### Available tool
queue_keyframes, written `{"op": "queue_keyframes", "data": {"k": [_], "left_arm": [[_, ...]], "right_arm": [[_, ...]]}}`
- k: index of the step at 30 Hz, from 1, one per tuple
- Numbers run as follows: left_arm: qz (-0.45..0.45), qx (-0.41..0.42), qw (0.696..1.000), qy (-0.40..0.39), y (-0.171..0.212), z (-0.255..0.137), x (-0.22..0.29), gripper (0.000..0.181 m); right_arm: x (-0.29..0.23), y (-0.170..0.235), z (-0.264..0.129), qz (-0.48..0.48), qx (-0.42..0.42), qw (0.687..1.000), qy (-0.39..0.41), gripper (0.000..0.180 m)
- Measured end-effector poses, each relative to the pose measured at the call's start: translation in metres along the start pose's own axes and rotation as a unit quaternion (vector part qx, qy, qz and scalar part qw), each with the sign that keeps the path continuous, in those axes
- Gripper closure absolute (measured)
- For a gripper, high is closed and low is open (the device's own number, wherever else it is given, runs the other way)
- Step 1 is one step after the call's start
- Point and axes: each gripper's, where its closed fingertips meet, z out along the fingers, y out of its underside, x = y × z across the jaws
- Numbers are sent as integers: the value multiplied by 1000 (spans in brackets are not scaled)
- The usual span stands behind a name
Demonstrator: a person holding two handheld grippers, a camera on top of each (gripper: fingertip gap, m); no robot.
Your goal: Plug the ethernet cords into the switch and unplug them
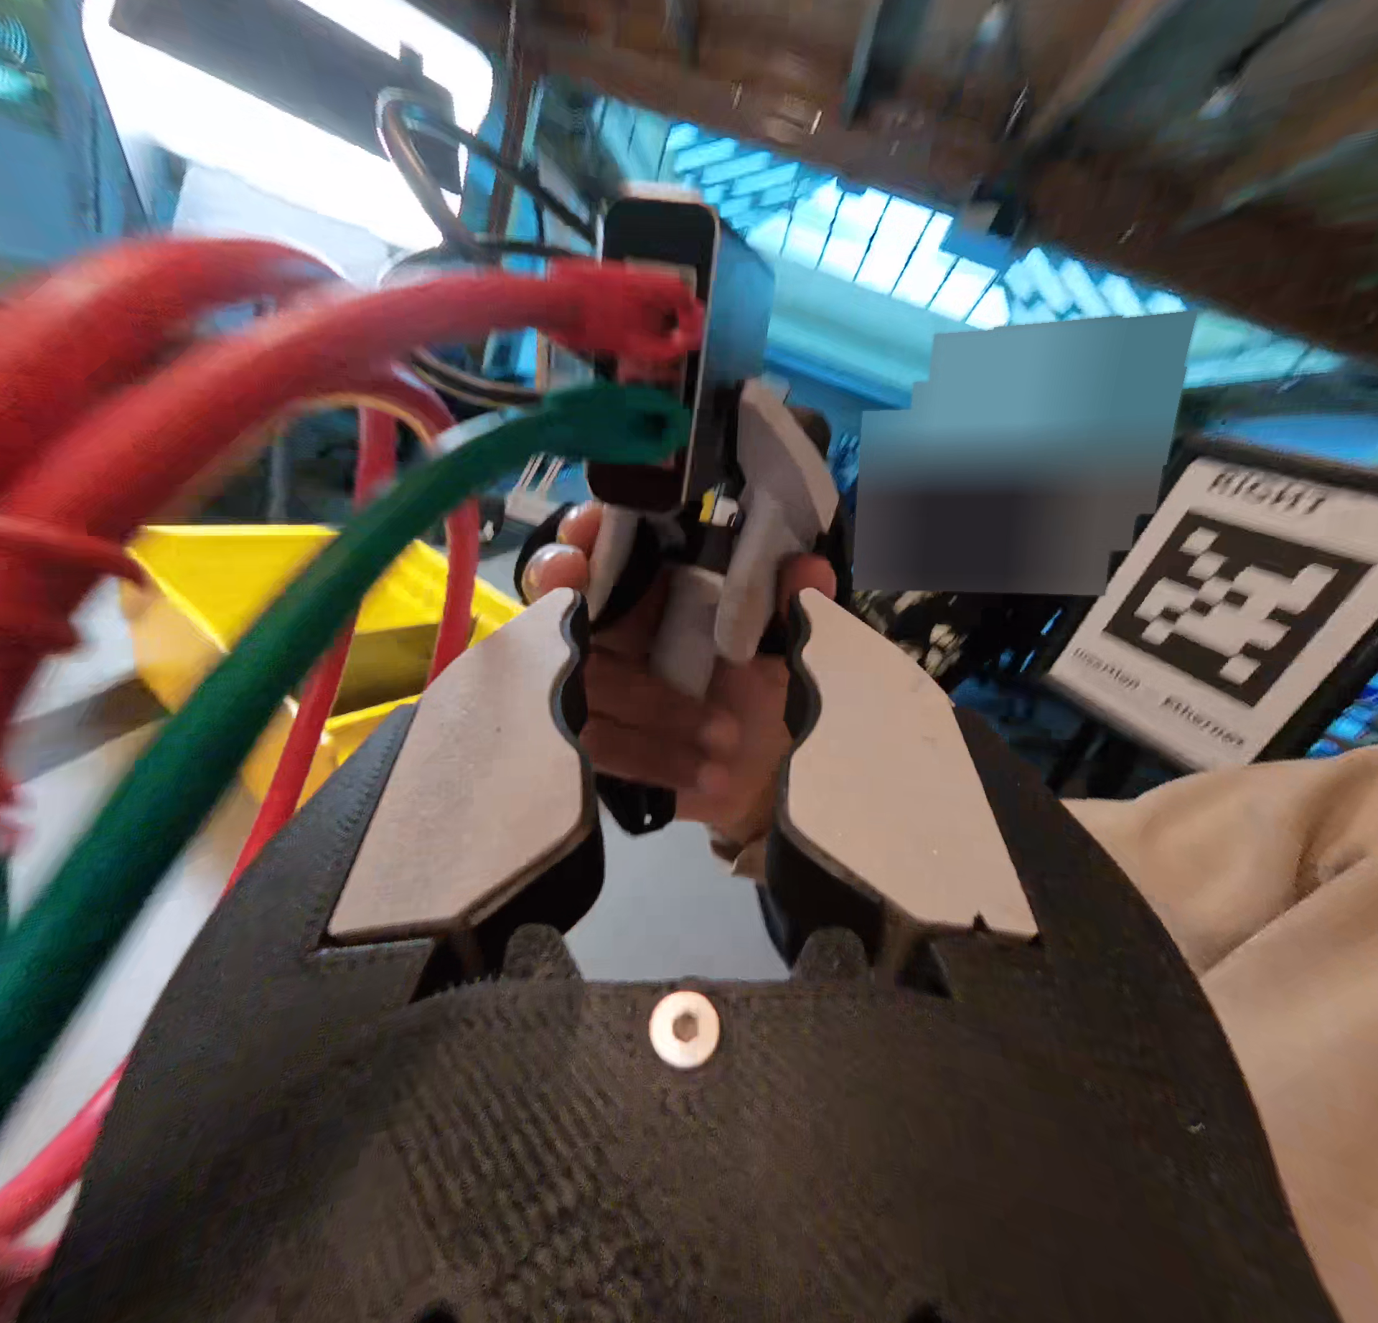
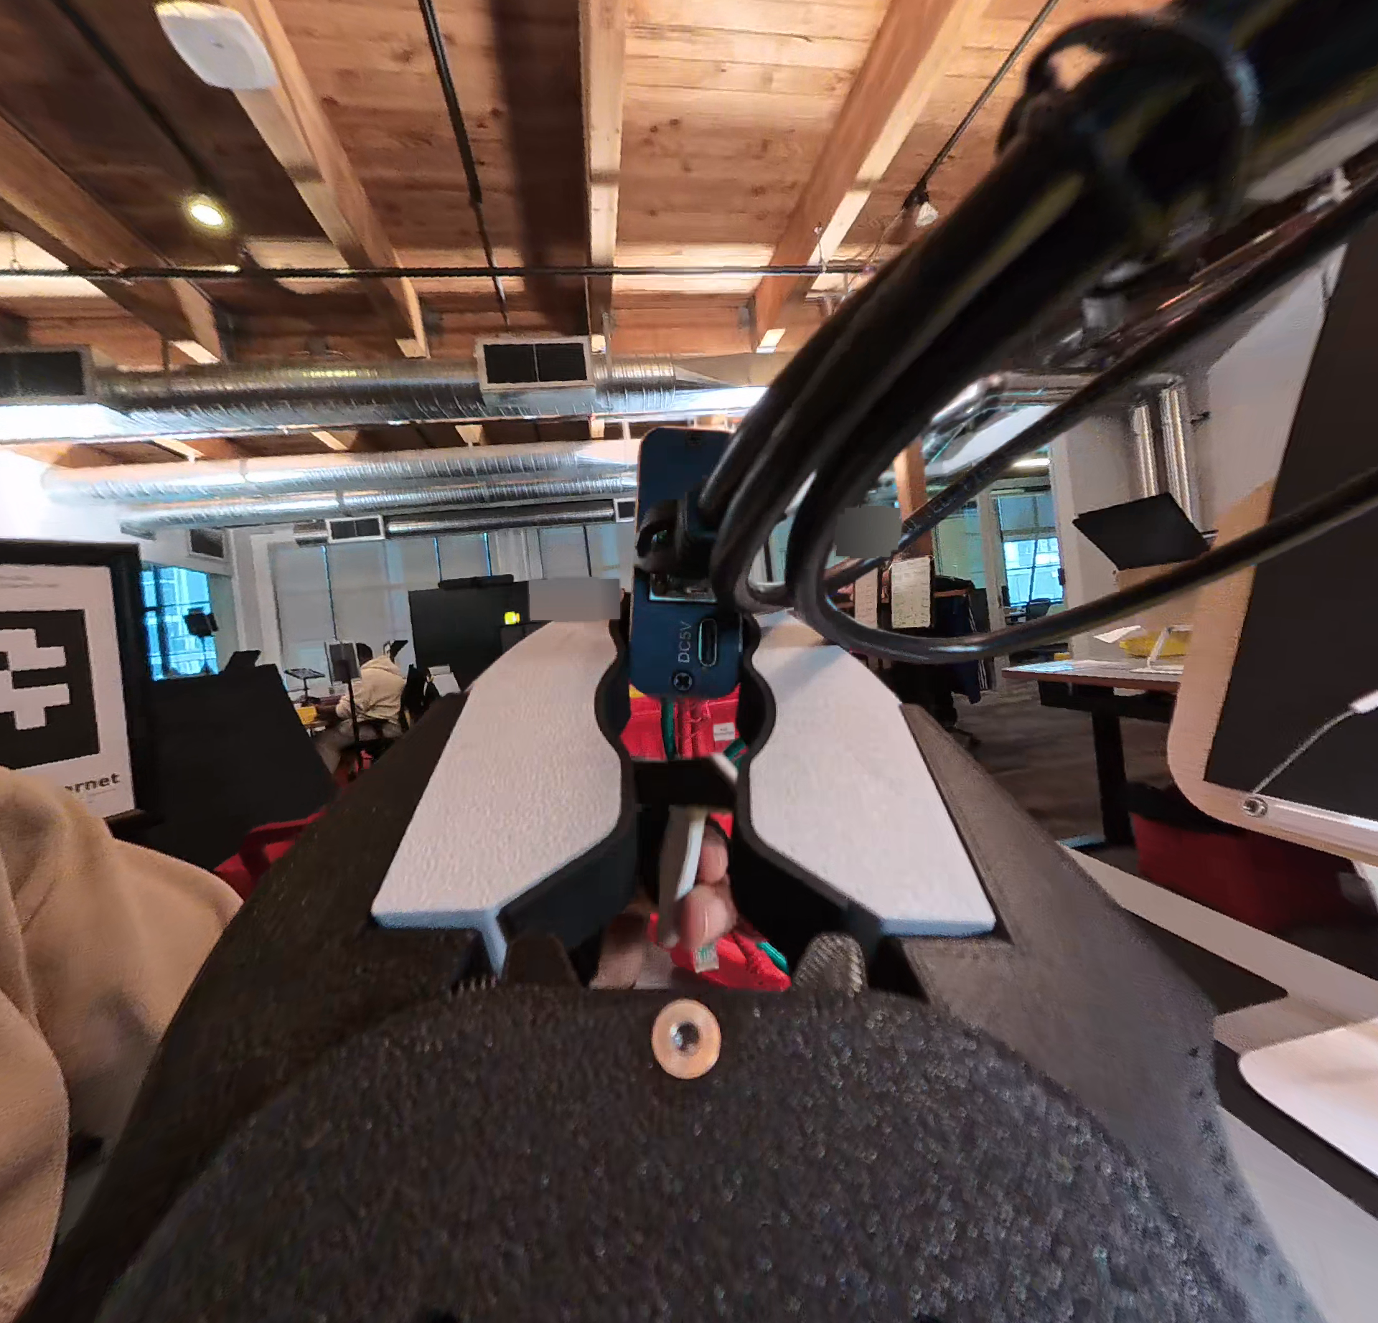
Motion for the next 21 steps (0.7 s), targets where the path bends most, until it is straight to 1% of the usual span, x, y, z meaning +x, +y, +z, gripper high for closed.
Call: {"op": "queue_keyframes", "data": {"k": [2, 3, 5, 7, 8, 9, 10, 12, 14, 17, 18, 19, 21], "left_arm": [[8, 41, 999, 12, -12, -5, 2, 131], [23, 46, 999, 6, -15, -8, 0, 130], [51, 38, 998, -7, -13, -11, -4, 136], [65, 45, 997, -19, -15, -14, -7, 147], [67, 57, 996, -18, -17, -14, -7, 148], [63, 80, 995, -15, -23, -16, -7, 143], [55, 97, 994, -11, -27, -19, -7, 142], [44, 93, 995, 2, -26, -19, -5, 141], [59, 95, 994, -3, -26, -20, -4, 141], [101, 93, 990, -22, -26, -22, -4, 143], [106, 96, 989, -24, -27, -24, -4, 146], [105, 100, 989, -25, -29, -26, -6, 154], [94, 118, 988, -10, -38, -33, -6, 154]], "right_arm": [[1, 9, 3, -12, -22, 1000, 6, 155], [0, 12, 4, -14, -23, 1000, 3, 155], [-1, 15, 5, 11, -22, 1000, -12, 155], [-2, 17, 5, 33, -27, 999, -26, 155], [-4, 17, 5, 39, -29, 998, -37, 155], [-6, 20, 5, 42, -37, 998, -43, 155], [-6, 23, 5, 36, -43, 998, -43, 155], [-7, 27, 7, 42, -42, 997, -46, 155], [-7, 30, 7, 71, -44, 995, -56, 155], [-8, 33, 7, 101, -53, 991, -68, 156], [-10, 33, 8, 108, -58, 989, -78, 155], [-12, 34, 9, 113, -69, 988, -82, 155], [-12, 33, 7, 104, -81, 988, -81, 155]]}}
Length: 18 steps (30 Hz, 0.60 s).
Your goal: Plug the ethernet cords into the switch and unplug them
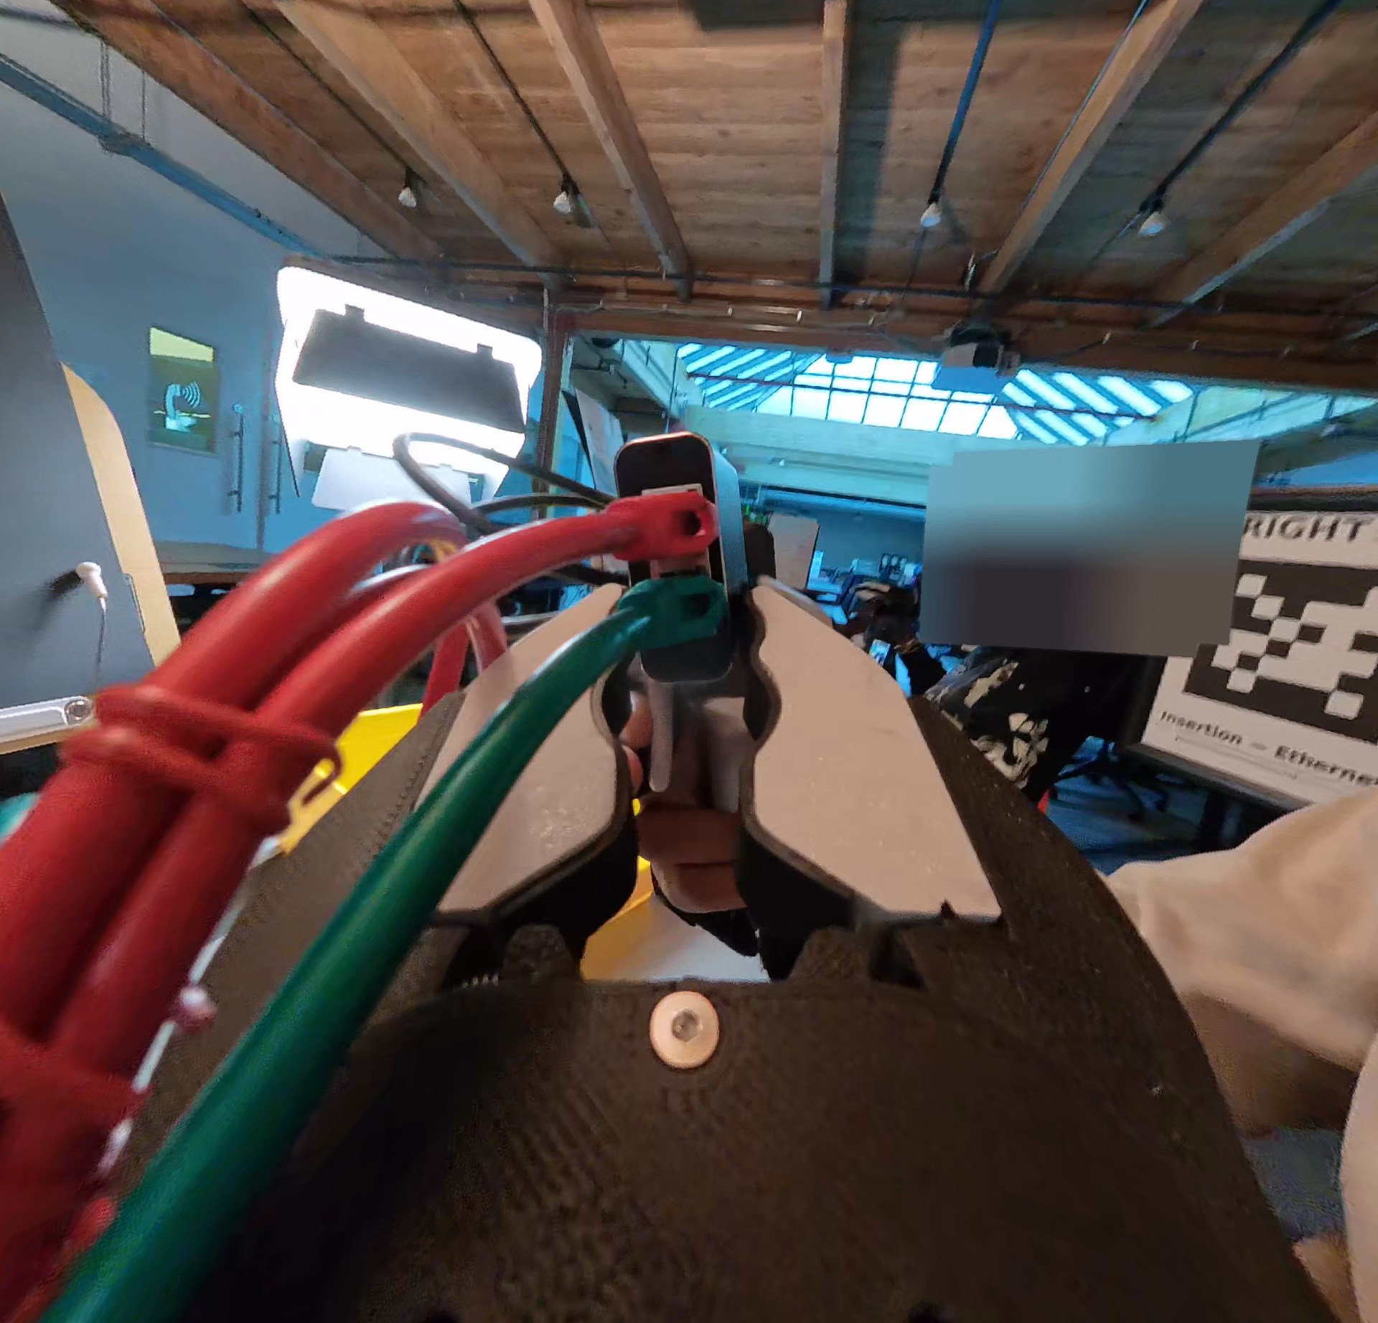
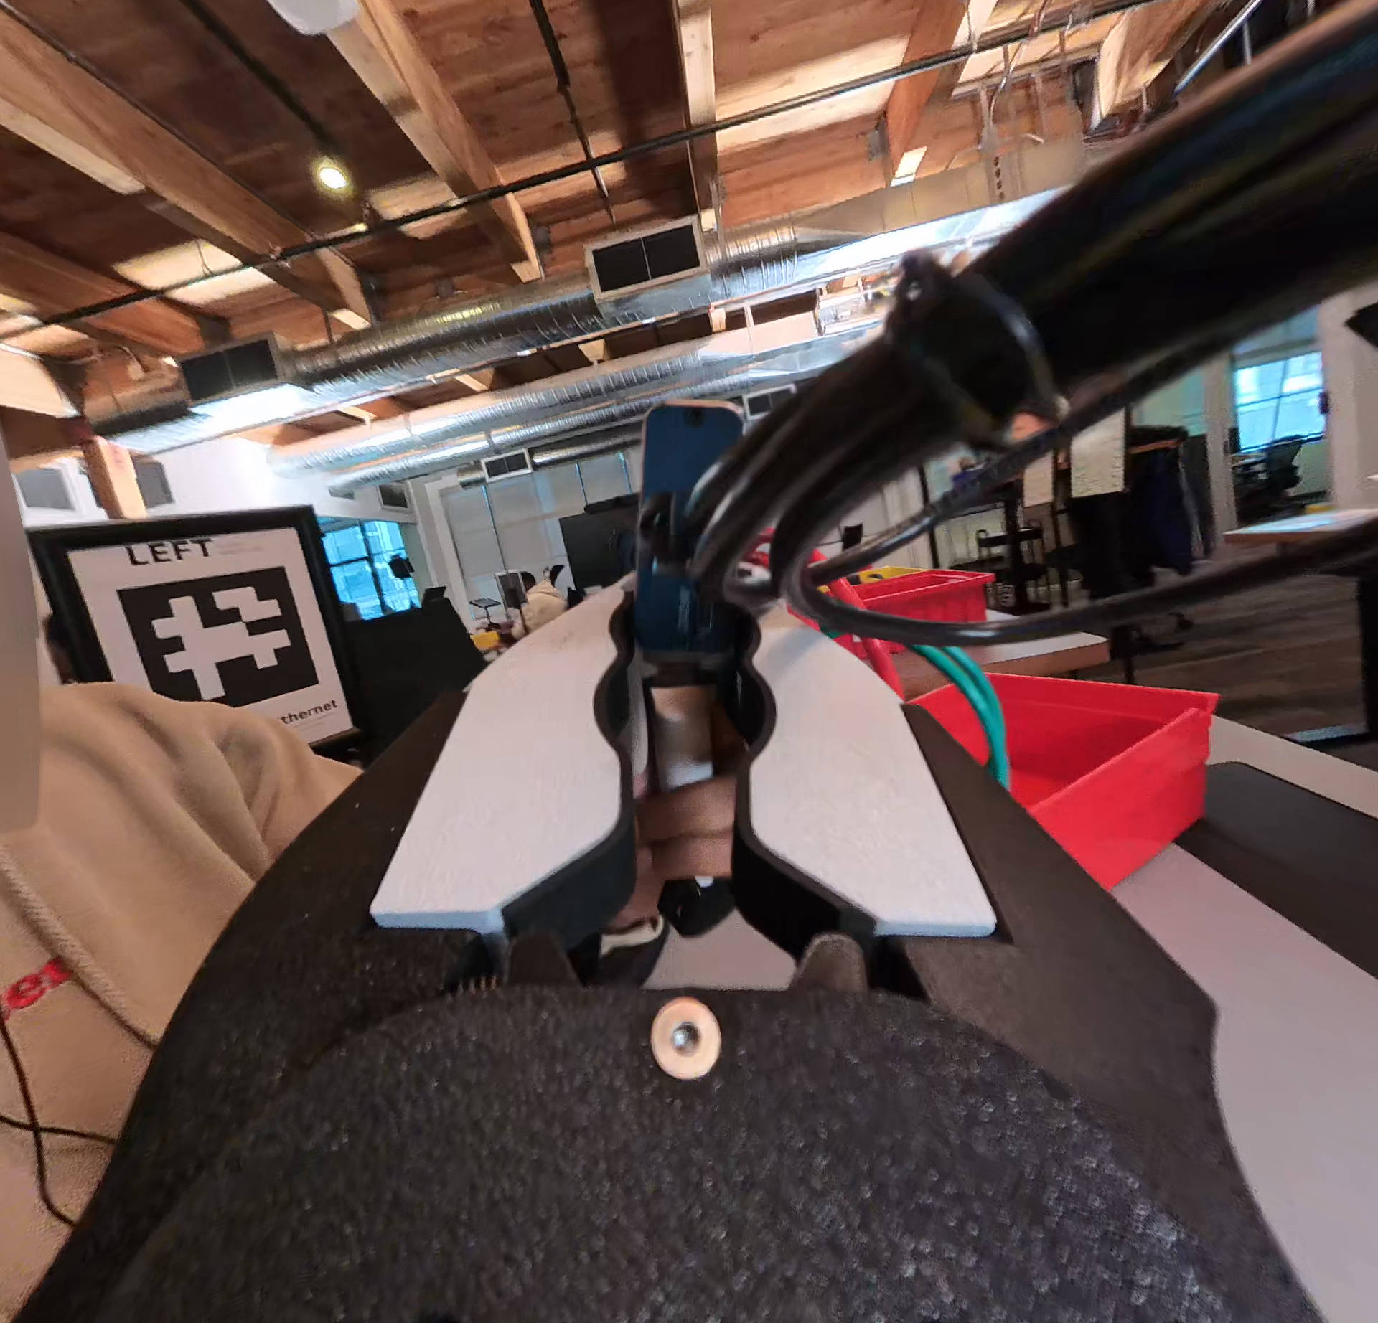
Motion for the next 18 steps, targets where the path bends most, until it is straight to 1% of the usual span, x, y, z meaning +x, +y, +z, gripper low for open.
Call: {"op": "queue_keyframes", "data": {"k": [2, 4, 6, 9, 11, 13, 18], "left_arm": [[-2, 22, 1000, -4, -16, -8, -6, 155], [5, 18, 1000, -3, -26, -15, -10, 155], [23, 9, 1000, -7, -31, -19, -14, 155], [39, -9, 999, 9, -28, -19, -9, 154], [44, -21, 999, 18, -22, -15, -5, 154], [58, -37, 997, 20, -15, -12, -2, 153], [78, -41, 996, 22, -16, -9, 6, 154]], "right_arm": [[4, -6, -4, -14, 6, 1000, 18, 151], [7, -12, -7, -5, 17, 999, 28, 150], [9, -6, -4, -4, -1, 999, 37, 146], [7, 3, 5, -9, -12, 999, 44, 143], [4, 3, 8, -12, -2, 999, 44, 144], [4, 0, 7, -15, 7, 999, 49, 153], [-5, -2, 8, -23, 24, 999, 25, 157]]}}
